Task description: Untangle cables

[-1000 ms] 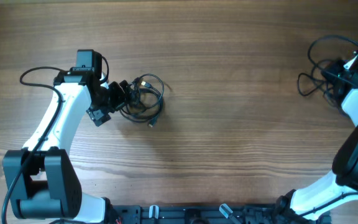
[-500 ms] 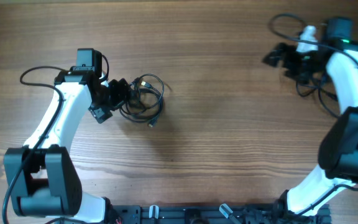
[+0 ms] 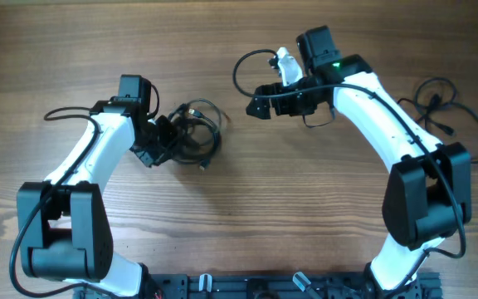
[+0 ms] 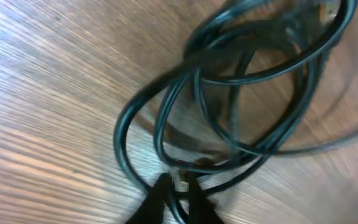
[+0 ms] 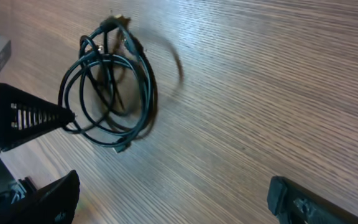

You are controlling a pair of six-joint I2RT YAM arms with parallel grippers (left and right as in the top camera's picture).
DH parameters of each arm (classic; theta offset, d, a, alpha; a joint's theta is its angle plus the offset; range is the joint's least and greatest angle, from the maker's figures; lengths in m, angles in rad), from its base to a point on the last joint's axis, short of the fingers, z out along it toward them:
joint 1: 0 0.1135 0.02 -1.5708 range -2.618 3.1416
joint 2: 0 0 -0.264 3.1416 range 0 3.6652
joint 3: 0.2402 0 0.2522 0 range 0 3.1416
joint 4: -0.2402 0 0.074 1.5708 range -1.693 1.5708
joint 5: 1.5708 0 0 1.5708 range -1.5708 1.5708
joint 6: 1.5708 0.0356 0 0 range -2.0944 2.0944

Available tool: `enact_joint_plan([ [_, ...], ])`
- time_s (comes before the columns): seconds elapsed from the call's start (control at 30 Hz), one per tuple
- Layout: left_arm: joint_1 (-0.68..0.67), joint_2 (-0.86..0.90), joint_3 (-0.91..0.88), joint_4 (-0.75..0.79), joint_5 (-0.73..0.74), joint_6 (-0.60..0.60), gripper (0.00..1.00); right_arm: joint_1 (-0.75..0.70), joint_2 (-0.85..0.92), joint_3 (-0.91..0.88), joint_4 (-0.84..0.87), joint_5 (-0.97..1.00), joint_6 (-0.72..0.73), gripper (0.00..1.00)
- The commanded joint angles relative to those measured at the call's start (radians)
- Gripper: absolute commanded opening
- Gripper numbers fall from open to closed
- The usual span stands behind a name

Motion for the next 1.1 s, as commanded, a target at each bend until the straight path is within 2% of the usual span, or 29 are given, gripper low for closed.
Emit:
enact_joint_plan([
  [0.0,0.001,0.006,-0.005,0.020,0.109,-0.017,0.04,-0.013,0.019,-0.003,0.013,-0.042,-0.018,1.00],
  [0.07,0.030,0.001,0.010,0.024,0.221,-0.017,0.04,-0.029,0.019,-0.003,0.005,-0.067,-0.021,1.00],
  [0.1,0.064,-0.008,0.024,0.029,0.351,-0.017,0.04,-0.047,0.019,-0.003,-0.003,-0.104,-0.034,1.00],
  [0.17,0.134,-0.033,0.028,0.071,0.518,-0.017,0.04,-0.101,0.019,-0.003,-0.037,-0.285,-0.143,1.00],
  [0.23,0.159,-0.036,0.028,0.068,0.557,-0.017,0.04,-0.122,0.019,-0.003,-0.077,-0.376,-0.230,1.00],
  [0.3,0.167,-0.036,0.028,0.106,0.697,-0.016,0.04,-0.123,0.019,-0.005,-0.110,-0.496,-0.340,1.00],
  [0.33,0.167,-0.036,0.028,0.201,0.867,-0.018,0.04,-0.122,0.019,-0.005,-0.112,-0.605,-0.367,1.00],
  [0.4,0.167,-0.037,0.030,0.354,1.048,-0.087,0.04,-0.122,0.019,-0.005,-0.106,-0.642,-0.361,1.00],
  [0.43,0.167,-0.037,0.030,0.486,1.157,-0.167,0.04,-0.122,0.019,-0.005,-0.107,-0.615,-0.358,1.00],
  [0.5,0.167,-0.038,0.030,0.681,1.257,-0.306,0.04,-0.122,0.019,-0.009,-0.106,-0.594,-0.359,1.00],
  [0.57,0.167,-0.050,0.030,0.866,1.266,-0.466,0.04,-0.115,0.021,-0.010,-0.090,-0.577,-0.358,1.00],
  [0.6,0.167,-0.058,0.030,0.903,1.265,-0.502,0.04,-0.111,0.021,-0.010,-0.079,-0.560,-0.357,1.00],
  [0.7,0.167,-0.108,0.030,0.981,1.254,-0.647,0.04,-0.073,0.024,-0.010,0.047,-0.433,-0.227,1.00],
  [0.77,0.167,-0.137,0.030,1.030,1.253,-0.769,0.04,-0.037,0.025,-0.010,0.156,-0.429,-0.224,1.00],
  [0.87,0.168,-0.165,0.030,1.193,1.238,-1.067,0.04,0.010,0.026,-0.010,0.279,-0.301,-0.231,1.00],
  [0.97,0.169,-0.165,0.030,1.305,1.203,-1.210,0.04,0.034,0.025,-0.010,0.313,-0.385,-0.266,1.00],
  [1.0,0.171,-0.165,0.030,1.309,1.190,-1.282,0.04,0.039,0.025,-0.010,0.308,-0.509,-0.341,1.00],
  [1.07,0.183,-0.165,0.030,1.309,1.173,-1.371,0.04,0.039,0.025,-0.010,0.307,-0.571,-0.374,0.99],
])
